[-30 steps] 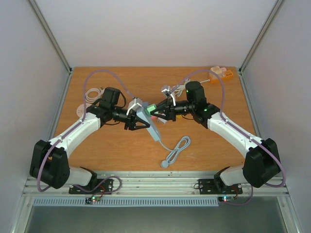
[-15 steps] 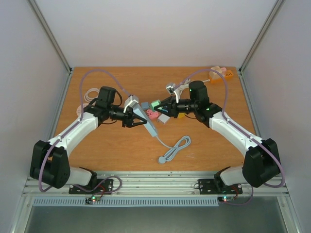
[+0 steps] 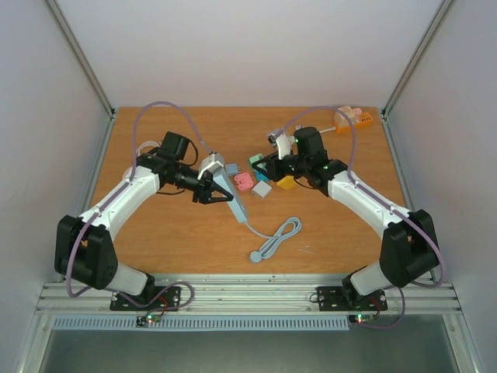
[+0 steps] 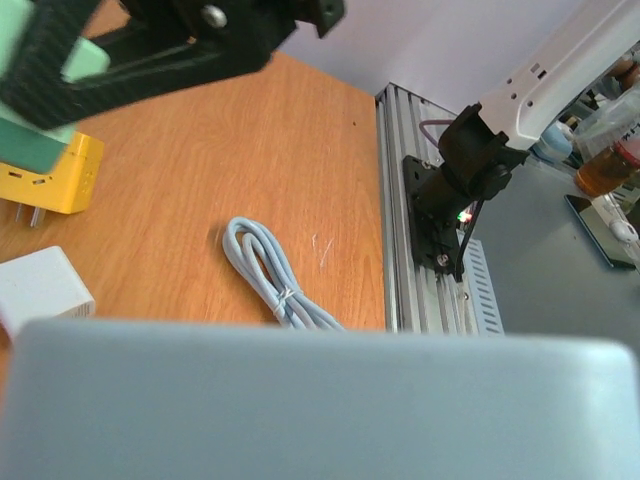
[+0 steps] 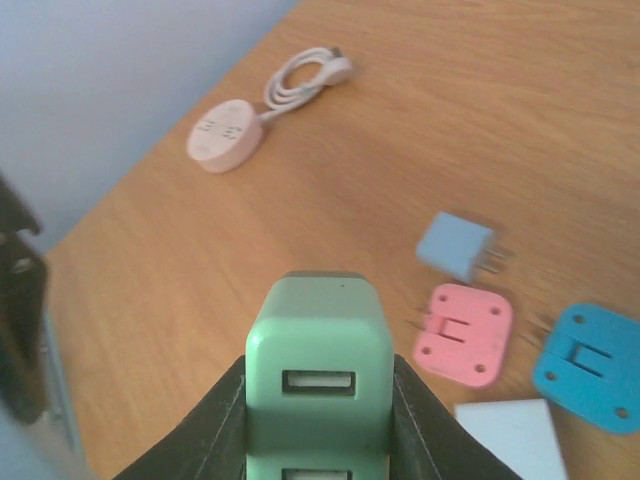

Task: Pull the plug off the socket
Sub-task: Remove the plug from the socket, then place the plug at the center of the board.

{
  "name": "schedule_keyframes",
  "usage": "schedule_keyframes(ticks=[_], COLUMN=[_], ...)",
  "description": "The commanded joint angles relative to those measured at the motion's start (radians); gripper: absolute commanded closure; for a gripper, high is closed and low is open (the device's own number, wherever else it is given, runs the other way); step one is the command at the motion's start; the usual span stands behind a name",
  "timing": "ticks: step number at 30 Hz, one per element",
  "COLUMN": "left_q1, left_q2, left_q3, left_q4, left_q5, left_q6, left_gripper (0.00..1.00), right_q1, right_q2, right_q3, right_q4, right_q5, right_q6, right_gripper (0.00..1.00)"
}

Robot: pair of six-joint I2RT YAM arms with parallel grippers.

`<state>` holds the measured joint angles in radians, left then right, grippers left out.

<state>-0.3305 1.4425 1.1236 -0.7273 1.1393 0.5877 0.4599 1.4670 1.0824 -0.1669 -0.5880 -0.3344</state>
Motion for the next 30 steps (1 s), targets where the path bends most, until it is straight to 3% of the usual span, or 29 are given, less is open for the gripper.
schedule_keyframes(ticks=[1, 18, 30], left_q1=[0.008, 0.18, 0.314], left_q2=[0.027, 0.015, 0.231], left_q3=[0.056, -0.046, 0.04], left_q4=[-0.159, -0.219, -0.33], left_q5=[-0.005, -0.108, -0.213], left_q6=[0.152, 0.247, 0.356], left_gripper=[1.0, 1.0, 0.99], right_q1=[0.0, -0.002, -0.056], right_q2=[0.061, 0.517, 0.748], right_q3=[0.091, 0.518, 0.736], right_q4=[-0.084, -0.342, -0.449], right_q5=[0.141, 0.193, 0.073], right_q6=[-0.032, -0.034, 0.044], right_gripper=[0.99, 0.98, 0.95])
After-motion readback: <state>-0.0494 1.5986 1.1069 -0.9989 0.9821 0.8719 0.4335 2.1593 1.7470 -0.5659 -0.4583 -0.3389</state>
